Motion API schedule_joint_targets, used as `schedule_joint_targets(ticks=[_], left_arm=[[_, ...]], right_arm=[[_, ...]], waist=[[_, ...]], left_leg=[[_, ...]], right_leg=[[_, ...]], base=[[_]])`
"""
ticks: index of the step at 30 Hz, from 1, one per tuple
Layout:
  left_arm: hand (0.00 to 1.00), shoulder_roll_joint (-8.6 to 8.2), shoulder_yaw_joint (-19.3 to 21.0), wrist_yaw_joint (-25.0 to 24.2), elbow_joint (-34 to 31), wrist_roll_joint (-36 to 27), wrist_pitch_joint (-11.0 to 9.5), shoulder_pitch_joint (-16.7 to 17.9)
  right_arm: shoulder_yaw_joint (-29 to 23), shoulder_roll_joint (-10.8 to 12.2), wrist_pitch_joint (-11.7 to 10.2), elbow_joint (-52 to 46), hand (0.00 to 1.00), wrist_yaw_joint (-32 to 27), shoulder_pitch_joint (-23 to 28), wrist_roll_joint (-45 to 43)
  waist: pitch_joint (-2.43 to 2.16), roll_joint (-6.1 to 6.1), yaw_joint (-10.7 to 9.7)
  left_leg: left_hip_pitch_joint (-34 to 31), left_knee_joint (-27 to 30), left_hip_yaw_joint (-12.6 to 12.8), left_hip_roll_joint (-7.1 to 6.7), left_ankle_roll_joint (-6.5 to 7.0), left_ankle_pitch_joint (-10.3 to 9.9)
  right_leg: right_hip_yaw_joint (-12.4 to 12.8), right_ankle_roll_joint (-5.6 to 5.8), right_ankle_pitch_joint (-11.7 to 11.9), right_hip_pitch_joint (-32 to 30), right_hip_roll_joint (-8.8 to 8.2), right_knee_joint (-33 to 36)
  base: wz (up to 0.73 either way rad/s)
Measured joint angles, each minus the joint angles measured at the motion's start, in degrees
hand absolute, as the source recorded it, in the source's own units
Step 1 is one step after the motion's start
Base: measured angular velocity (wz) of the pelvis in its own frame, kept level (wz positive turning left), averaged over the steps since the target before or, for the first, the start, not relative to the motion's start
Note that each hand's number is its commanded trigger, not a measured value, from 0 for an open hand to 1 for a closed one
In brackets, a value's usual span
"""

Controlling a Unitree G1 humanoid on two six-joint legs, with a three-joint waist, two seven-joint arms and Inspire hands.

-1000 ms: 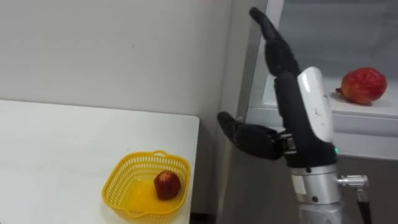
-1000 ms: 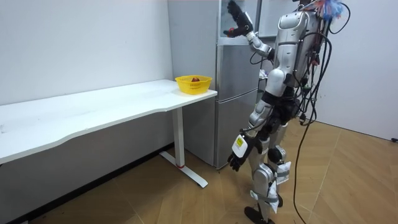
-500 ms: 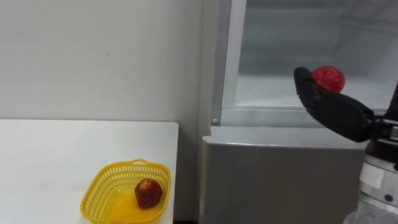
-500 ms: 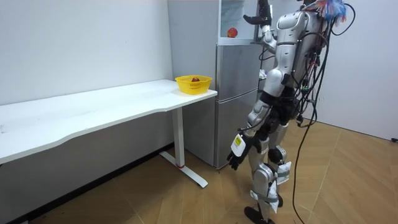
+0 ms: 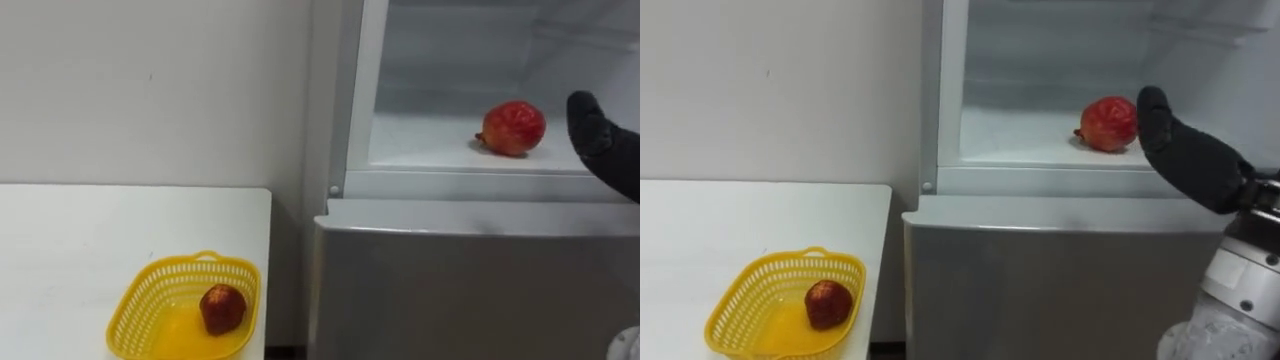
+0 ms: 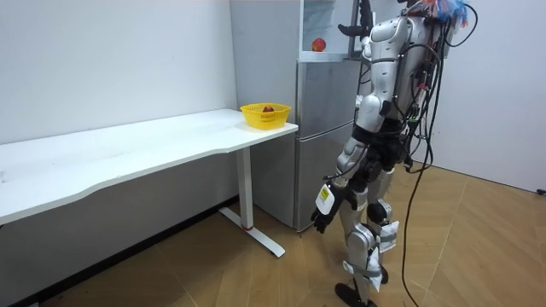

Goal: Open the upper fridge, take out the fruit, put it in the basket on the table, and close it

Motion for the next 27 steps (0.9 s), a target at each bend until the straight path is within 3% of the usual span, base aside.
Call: schedule_joint_targets(ticks=[3, 6, 12, 14, 21, 27], left_arm=[[0.0, 0.15, 0.03, -0.31, 0.0, -0.24, 0.04, -0.29], [0.0, 0.73, 0.09, -0.93, 0.09, -0.19, 0.37, 0.34], [0.0, 0.52, 0.86, -3.43, 0.02, -0.2, 0.48, 1.46], [0.0, 0.45, 2.12, -3.84, -0.07, -0.21, 0.47, 1.51], [0.0, 0.46, 3.52, -3.76, -0.06, -0.17, 0.5, 1.99], [0.0, 0.61, 3.51, -3.79, -0.54, -1.0, 0.52, 1.98]], right_arm=[[-0.01, -2.33, 0.95, 3.05, 0.0, 2.91, -0.15, 3.9], [-0.11, -3.68, 3.02, 8.35, 0.0, 6.73, -0.41, 8.48], [-1.04, -3.94, 4.35, 13.03, 0.0, 11.34, -3.89, 10.42], [-1.69, -5.43, 4.94, 13.77, 0.0, 12.53, -5.42, 12.45], [-1.72, -7.4, 4.82, 15.33, 0.0, 13.37, -9.48, 13.11], [-1.64, -9.72, 5.74, 20.46, 0.0, 13.64, -12.22, 17.64]], waist=[[0.4, -1.02, -0.03], [-0.03, -2.17, -0.02], [-0.14, -2.32, -0.31], [-0.11, -2.27, -0.05], [-0.12, -2.29, -0.05], [-0.08, -3.42, 0.05]], left_leg=[[-0.07, 0.0, -0.09, 0.02, 0.0, 0.0], [-0.05, 0.03, -0.21, 0.03, 0.0, 0.0], [-0.16, 0.19, -0.36, 0.05, 0.0, 0.0], [-0.23, 0.21, -0.45, 0.07, 0.0, 0.0], [-0.24, 0.34, -0.56, 0.04, 0.0, 0.0], [-0.35, 0.74, -1.03, 0.0, 0.0, 0.0]], right_leg=[[-0.43, -0.02, -0.02, 0.04, -0.01, -0.15], [-0.57, -0.1, 0.04, 0.65, 0.07, -1.1], [-0.91, -0.09, 0.04, 0.65, 0.03, -1.06], [-1.0, -0.09, 0.04, 0.67, 0.04, -1.07], [-1.01, -0.09, 0.03, 0.68, 0.01, -0.99], [-1.03, -0.11, 0.02, 0.8, -0.06, -0.89]], base=[[0.02], [0.04], [0.02], [0.04], [0.0], [0.02]])
